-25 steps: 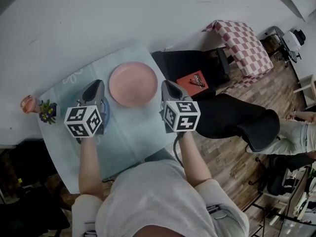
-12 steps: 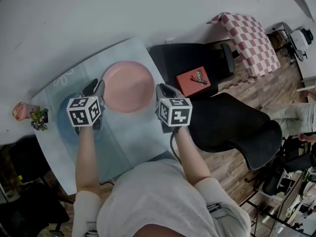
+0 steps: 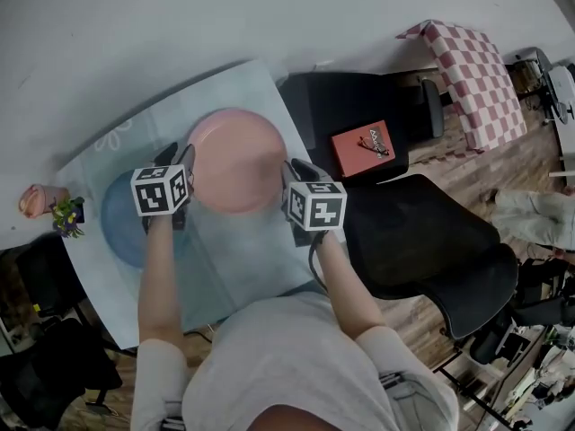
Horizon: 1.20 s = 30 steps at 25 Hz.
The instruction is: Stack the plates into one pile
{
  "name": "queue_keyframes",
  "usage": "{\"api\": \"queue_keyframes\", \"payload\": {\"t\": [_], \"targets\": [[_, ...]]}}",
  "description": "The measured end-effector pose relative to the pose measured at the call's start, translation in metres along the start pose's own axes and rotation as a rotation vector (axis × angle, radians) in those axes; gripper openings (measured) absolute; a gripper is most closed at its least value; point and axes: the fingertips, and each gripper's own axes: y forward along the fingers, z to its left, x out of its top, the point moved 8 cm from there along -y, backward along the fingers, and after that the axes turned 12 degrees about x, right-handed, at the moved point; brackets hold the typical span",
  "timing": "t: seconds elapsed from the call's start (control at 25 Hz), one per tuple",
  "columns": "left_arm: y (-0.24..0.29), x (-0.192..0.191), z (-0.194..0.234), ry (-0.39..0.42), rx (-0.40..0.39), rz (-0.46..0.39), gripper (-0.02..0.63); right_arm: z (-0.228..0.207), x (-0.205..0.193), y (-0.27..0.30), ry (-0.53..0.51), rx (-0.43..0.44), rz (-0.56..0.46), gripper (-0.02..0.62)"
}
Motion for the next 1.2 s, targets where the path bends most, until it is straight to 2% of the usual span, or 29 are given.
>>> {"api": "queue_keyframes", "payload": {"t": [0.24,0.44,0.64,0.76,0.84,0.88,1.0,1.08,1.2], "targets": [[0.017,-0.006,0.003,0.042,0.018,0.070,0.157,-0.005,-0.007,0.016,0.018,0.001,0.040,0.097],[0.023,-0.007,-0.003,0.135,0.014,0.125,0.156,-0.006,-0.010,0.026,0.022,-0.004,0.065,0.107],[0.031,-0.007,-0.006,0.178,0.022,0.201,0.156,-0.007,-0.012,0.031,0.019,-0.006,0.084,0.107],[0.036,-0.008,-0.010,0.263,0.028,0.235,0.153,-0.007,-0.014,0.034,0.021,-0.007,0.088,0.107],[0.039,-0.011,-0.011,0.341,0.050,0.259,0.122,-0.006,-0.014,0.035,0.021,-0.008,0.091,0.107],[0.040,-0.015,-0.010,0.353,0.056,0.276,0.114,-0.006,-0.014,0.036,0.022,-0.009,0.091,0.107],[0.041,-0.016,-0.009,0.348,0.056,0.276,0.101,-0.008,-0.014,0.035,0.035,-0.021,0.085,0.067],[0.036,-0.011,-0.010,0.333,0.061,0.255,0.090,-0.009,-0.014,0.031,0.051,-0.027,0.074,0.061],[0.027,-0.006,-0.014,0.267,0.038,0.227,0.065,-0.009,-0.010,0.025,0.058,-0.040,0.057,0.048]]}}
